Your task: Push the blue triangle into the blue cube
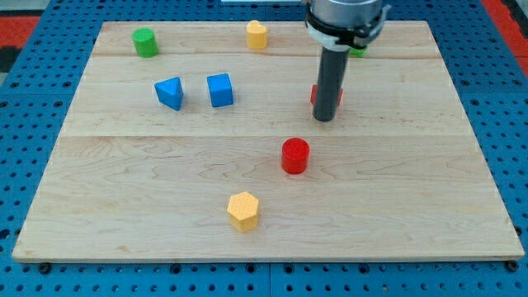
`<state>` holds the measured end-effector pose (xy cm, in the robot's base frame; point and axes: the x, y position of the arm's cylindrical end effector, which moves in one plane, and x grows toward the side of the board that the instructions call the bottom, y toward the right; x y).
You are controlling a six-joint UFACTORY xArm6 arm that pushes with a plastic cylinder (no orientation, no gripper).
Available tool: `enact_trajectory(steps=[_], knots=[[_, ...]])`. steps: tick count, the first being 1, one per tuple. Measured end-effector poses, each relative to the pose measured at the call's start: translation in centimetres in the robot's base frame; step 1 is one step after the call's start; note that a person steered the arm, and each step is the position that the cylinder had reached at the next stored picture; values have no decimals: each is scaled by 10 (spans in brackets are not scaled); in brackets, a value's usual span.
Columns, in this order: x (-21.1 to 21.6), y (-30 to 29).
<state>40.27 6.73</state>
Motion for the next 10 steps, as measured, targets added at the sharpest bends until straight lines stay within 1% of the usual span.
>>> enact_trajectory(steps=[1,2,3,4,5,6,7,8,9,10], knots=[[-25,-51],[-52,0],[-25,63],[-23,65],[-20,-39],[20,-64],[9,-144],[-10,-257],[-31,-285],[-42,-229]])
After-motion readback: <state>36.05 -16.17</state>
